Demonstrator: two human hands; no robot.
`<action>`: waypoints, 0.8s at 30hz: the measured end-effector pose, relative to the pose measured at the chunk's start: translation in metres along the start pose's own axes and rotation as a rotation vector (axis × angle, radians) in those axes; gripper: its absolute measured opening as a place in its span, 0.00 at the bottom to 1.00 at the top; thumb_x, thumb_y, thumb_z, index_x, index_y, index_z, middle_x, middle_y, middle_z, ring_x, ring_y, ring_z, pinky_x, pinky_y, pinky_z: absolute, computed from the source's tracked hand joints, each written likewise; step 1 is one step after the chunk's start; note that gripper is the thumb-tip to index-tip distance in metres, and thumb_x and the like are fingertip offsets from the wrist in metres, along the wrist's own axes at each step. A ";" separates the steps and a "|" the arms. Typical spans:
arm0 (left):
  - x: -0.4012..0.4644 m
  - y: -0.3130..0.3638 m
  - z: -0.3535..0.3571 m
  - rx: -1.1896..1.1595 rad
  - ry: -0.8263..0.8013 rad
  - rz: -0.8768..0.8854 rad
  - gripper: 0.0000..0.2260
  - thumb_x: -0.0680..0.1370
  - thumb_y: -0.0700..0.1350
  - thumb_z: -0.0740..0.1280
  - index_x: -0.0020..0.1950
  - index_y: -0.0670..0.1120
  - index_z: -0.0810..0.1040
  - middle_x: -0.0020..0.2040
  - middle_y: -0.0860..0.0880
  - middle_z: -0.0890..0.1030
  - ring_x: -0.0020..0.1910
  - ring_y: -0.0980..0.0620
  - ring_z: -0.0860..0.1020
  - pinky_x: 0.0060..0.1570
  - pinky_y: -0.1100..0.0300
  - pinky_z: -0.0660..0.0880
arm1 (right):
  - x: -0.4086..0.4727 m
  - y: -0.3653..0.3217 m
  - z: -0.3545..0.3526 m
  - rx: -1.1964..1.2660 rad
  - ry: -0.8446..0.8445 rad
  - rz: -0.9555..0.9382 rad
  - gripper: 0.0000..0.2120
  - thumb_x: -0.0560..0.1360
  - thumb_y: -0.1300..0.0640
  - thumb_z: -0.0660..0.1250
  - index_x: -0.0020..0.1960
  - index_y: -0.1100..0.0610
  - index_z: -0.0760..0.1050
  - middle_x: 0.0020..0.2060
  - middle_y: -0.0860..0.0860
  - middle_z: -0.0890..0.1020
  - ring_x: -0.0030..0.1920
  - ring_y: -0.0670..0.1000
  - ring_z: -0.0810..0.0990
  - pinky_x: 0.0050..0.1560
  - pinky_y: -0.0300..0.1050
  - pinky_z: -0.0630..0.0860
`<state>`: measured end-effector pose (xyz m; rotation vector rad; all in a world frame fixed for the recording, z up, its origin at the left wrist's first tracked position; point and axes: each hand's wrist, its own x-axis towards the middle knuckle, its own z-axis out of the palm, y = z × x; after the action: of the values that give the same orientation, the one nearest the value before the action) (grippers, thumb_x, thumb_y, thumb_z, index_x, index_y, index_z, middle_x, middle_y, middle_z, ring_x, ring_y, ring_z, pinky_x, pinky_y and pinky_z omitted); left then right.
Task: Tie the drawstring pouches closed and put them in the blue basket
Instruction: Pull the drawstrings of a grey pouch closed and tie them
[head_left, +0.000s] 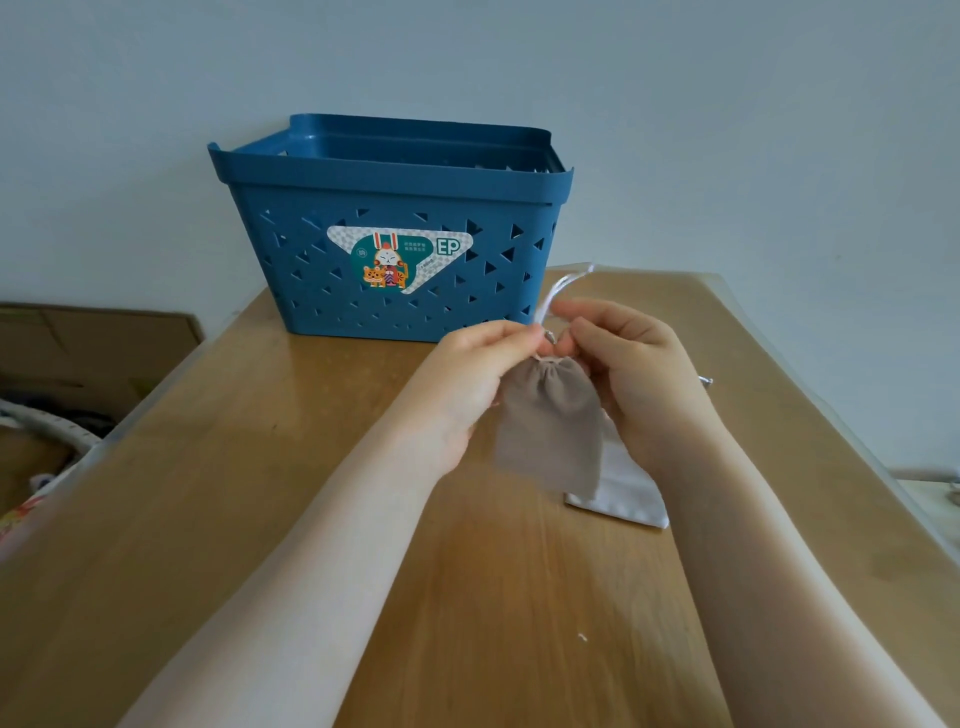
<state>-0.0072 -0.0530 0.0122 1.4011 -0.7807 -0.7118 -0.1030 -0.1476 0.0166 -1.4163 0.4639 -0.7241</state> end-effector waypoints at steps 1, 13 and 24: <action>0.002 0.000 -0.002 -0.088 -0.005 -0.072 0.13 0.79 0.46 0.62 0.34 0.48 0.76 0.32 0.53 0.78 0.33 0.56 0.75 0.40 0.60 0.70 | -0.001 -0.001 0.001 -0.030 0.014 -0.022 0.11 0.78 0.67 0.59 0.53 0.57 0.77 0.28 0.48 0.79 0.28 0.48 0.71 0.33 0.39 0.69; -0.003 0.002 0.004 0.328 0.024 0.122 0.13 0.75 0.46 0.60 0.33 0.40 0.66 0.29 0.51 0.68 0.31 0.55 0.66 0.35 0.60 0.59 | -0.010 -0.006 0.014 -0.170 0.059 -0.283 0.15 0.72 0.63 0.70 0.56 0.52 0.72 0.35 0.56 0.84 0.33 0.58 0.76 0.32 0.45 0.73; -0.005 -0.005 0.006 0.552 0.082 0.405 0.15 0.78 0.42 0.63 0.37 0.32 0.72 0.32 0.36 0.75 0.30 0.44 0.70 0.30 0.55 0.63 | -0.009 -0.005 0.017 -0.126 0.076 -0.202 0.24 0.73 0.63 0.70 0.67 0.55 0.67 0.34 0.49 0.84 0.30 0.42 0.77 0.29 0.33 0.70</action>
<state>-0.0150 -0.0527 0.0073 1.6734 -1.2096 -0.1189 -0.0985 -0.1289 0.0225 -1.5729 0.4346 -0.9274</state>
